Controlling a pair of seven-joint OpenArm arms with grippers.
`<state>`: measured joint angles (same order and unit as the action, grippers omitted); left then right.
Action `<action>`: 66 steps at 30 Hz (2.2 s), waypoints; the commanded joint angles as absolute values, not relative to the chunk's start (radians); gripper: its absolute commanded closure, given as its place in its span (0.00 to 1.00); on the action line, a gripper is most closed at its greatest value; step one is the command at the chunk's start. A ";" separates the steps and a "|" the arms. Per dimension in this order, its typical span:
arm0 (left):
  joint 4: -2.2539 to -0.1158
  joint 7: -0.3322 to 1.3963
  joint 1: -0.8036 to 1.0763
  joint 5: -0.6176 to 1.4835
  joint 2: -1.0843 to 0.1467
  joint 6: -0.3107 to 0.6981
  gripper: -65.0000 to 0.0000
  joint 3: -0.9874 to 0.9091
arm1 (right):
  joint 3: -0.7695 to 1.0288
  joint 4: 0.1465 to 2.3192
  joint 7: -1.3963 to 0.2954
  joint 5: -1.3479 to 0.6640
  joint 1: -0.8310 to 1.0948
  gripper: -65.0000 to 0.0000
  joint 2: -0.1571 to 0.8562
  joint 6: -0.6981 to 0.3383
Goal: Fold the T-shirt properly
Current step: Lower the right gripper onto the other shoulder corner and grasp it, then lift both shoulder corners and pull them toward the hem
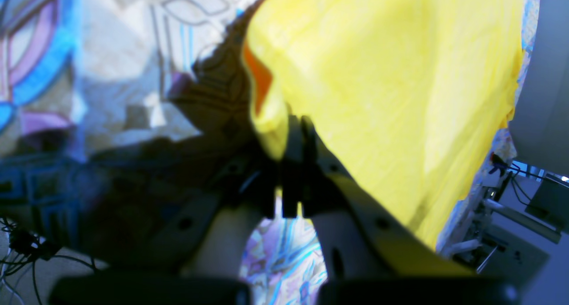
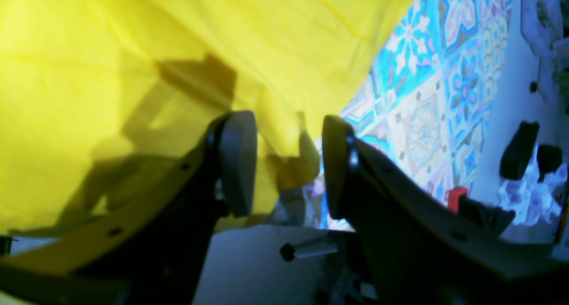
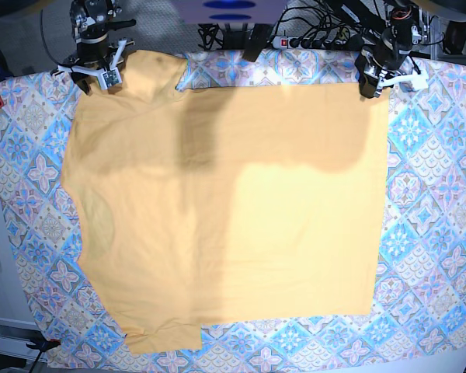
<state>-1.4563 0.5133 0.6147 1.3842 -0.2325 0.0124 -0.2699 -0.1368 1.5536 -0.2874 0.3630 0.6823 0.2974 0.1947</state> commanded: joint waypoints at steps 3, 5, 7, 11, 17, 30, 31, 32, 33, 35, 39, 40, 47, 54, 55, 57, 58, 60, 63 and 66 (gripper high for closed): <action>-1.460 0.521 0.622 1.368 -0.239 -0.002 1.00 -0.271 | -0.131 1.546 -0.285 0.367 0.679 0.63 0.311 0.148; -1.460 0.521 0.622 1.368 -0.239 -0.002 1.00 -0.271 | -0.130 1.537 -0.285 0.367 0.668 0.64 0.311 0.104; -1.460 0.521 0.622 1.368 -0.239 -0.002 1.00 -0.271 | -0.128 1.527 -0.285 0.367 0.667 0.66 0.312 0.051; -1.460 0.521 0.622 1.368 -0.239 -0.002 1.00 -0.271 | -0.128 1.524 -0.285 0.367 0.665 0.75 0.312 -0.031; -1.460 0.521 0.622 1.368 -0.239 -0.002 1.00 -0.271 | -0.127 1.531 -0.340 0.297 0.664 0.82 0.315 -0.131; -1.461 0.521 0.622 1.368 -0.240 -0.002 1.00 -0.272 | -0.127 1.670 -0.346 0.151 0.700 1.00 0.387 -0.133; -1.461 0.521 0.622 1.368 -0.240 -0.002 1.00 -0.272 | -0.127 1.695 -0.351 0.151 0.705 1.00 0.387 -0.133; -1.461 0.521 0.622 1.368 -0.240 -0.002 1.00 -0.272 | -0.127 1.718 -0.354 0.150 0.716 1.00 0.387 -0.133; -1.461 0.521 0.624 1.368 -0.240 -0.002 1.00 -0.272 | -0.127 1.736 -0.354 0.150 0.723 1.00 0.387 -0.133; -1.461 0.521 0.624 1.368 -0.242 -0.002 1.00 -0.272 | -0.127 1.765 -0.354 0.150 0.740 1.00 0.387 -0.133; -1.461 0.521 0.627 1.369 -0.243 -0.002 1.00 -0.272 | -0.127 1.810 -0.354 0.151 0.780 1.00 0.387 -0.133; -1.461 0.521 0.627 1.369 -0.243 -0.002 1.00 -0.272 | -0.125 1.814 -0.354 0.151 0.785 1.00 0.387 -0.133; -1.461 0.521 0.628 1.369 -0.245 -0.002 1.00 -0.272 | -0.088 1.836 -0.348 0.153 0.831 1.00 0.387 -0.133; -1.465 0.521 0.630 1.369 -0.260 -0.002 1.00 -0.272 | -0.062 1.888 -0.348 0.154 0.857 1.00 0.387 -0.133; -1.468 0.521 0.630 1.369 -0.262 -0.002 1.00 -0.274 | -0.062 1.891 -0.348 0.154 0.857 1.00 0.387 -0.133; -1.472 0.521 0.630 1.369 -0.280 -0.002 1.00 -0.274 | -0.062 1.900 -0.348 0.154 0.858 1.00 0.387 -0.133; -1.477 0.519 0.630 1.369 -0.291 -0.002 1.00 -0.274 | -0.062 1.906 -0.348 0.154 0.858 1.00 0.387 -0.133; -1.494 0.518 0.628 1.369 -0.295 -0.002 1.00 -0.274 | -0.061 1.914 -0.348 0.154 0.857 1.00 0.387 -0.133; -1.544 0.518 0.628 1.353 -0.292 -0.002 1.00 -0.314 | -0.061 1.917 -0.348 0.154 0.849 1.00 0.387 -0.133; -1.575 0.522 0.624 1.305 -0.289 -0.002 1.00 -0.346 | -0.061 1.919 -0.348 0.154 0.825 1.00 0.387 -0.133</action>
